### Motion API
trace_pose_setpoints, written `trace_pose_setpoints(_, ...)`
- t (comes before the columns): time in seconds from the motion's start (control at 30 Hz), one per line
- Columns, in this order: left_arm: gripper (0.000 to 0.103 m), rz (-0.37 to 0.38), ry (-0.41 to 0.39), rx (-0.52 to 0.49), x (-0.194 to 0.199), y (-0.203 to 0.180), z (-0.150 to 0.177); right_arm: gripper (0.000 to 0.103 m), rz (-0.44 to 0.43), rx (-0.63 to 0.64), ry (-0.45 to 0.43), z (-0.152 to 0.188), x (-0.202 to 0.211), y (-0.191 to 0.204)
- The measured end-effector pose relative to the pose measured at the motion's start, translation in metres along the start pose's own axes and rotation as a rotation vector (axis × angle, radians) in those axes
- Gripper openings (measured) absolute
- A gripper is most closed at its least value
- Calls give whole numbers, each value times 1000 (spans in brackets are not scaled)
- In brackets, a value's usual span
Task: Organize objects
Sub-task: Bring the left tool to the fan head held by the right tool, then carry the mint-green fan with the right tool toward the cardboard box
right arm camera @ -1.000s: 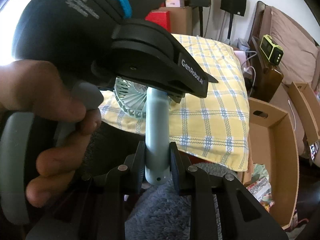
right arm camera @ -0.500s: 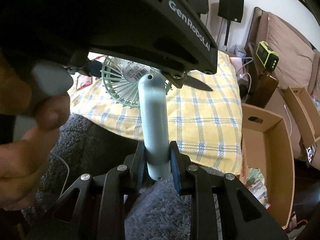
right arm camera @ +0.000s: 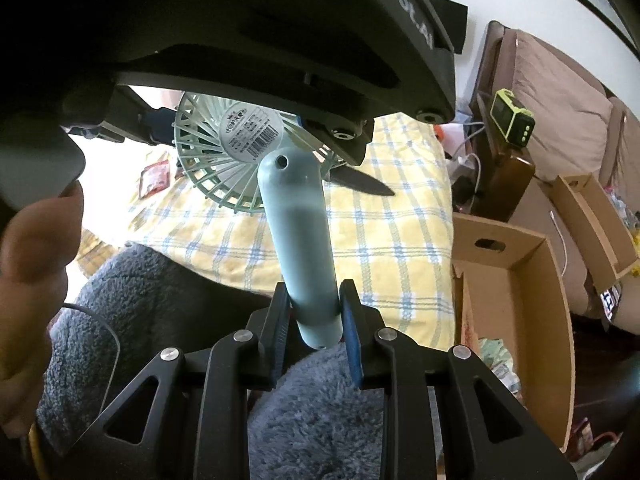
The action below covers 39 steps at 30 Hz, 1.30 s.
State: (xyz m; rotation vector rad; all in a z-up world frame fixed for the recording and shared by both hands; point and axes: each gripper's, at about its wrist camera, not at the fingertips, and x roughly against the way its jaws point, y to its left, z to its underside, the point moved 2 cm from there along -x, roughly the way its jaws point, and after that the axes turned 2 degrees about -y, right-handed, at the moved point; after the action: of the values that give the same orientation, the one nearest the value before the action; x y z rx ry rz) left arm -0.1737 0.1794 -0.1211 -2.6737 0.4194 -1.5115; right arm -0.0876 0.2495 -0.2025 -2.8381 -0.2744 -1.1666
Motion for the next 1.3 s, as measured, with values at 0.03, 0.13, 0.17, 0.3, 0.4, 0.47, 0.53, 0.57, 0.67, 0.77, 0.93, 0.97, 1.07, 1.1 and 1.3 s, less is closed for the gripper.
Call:
trace_pose_setpoints(0.03, 82, 1, -5, -1, 2, -1, 0, 24, 3, 1, -5, -1, 1, -1)
trace_pose_setpoints(0.13, 82, 3, -17, -4, 6, -3, -1, 24, 6, 5, -18, -3, 4, -2)
trace_pose_setpoints(0.17, 82, 3, -19, -3, 7, -3, -1, 24, 5, 6, -19, -3, 5, -2)
trace_pose_setpoints(0.3, 82, -3, -27, -5, 11, -5, -2, 24, -1, 7, -28, -3, 8, -3)
trace_pose_setpoints(0.4, 82, -1, -40, -10, 17, -7, -3, 24, 2, 7, -41, -3, 9, -7)
trace_pose_setpoints(0.47, 82, 0, -48, -10, 19, -8, -4, 24, 3, 9, -47, -3, 12, -8)
trace_pose_setpoints(0.53, 82, 0, -54, -11, 21, -9, -4, 24, 5, 10, -55, -4, 14, -8)
trace_pose_setpoints(0.57, 82, 0, -57, -13, 23, -10, -4, 24, 6, 11, -58, -4, 15, -7)
trace_pose_setpoints(0.67, 82, -5, -63, -21, 27, -12, -4, 24, 4, 14, -69, -5, 19, -7)
trace_pose_setpoints(0.77, 82, -5, -81, -26, 34, -15, -6, 24, 6, 15, -87, -7, 25, -7)
trace_pose_setpoints(0.93, 82, 2, -99, -32, 41, -21, -8, 24, 19, 17, -106, -10, 34, -9)
trace_pose_setpoints(0.97, 82, 4, -105, -33, 42, -22, -8, 24, 22, 17, -110, -10, 35, -9)
trace_pose_setpoints(1.07, 82, 10, -119, -39, 48, -27, -10, 24, 39, 14, -130, -12, 41, -11)
trace_pose_setpoints(1.1, 82, 10, -124, -41, 50, -28, -10, 24, 42, 12, -136, -13, 44, -11)
trace_pose_setpoints(1.3, 82, 12, -158, -58, 66, -36, -13, 24, 52, 9, -172, -18, 58, -12)
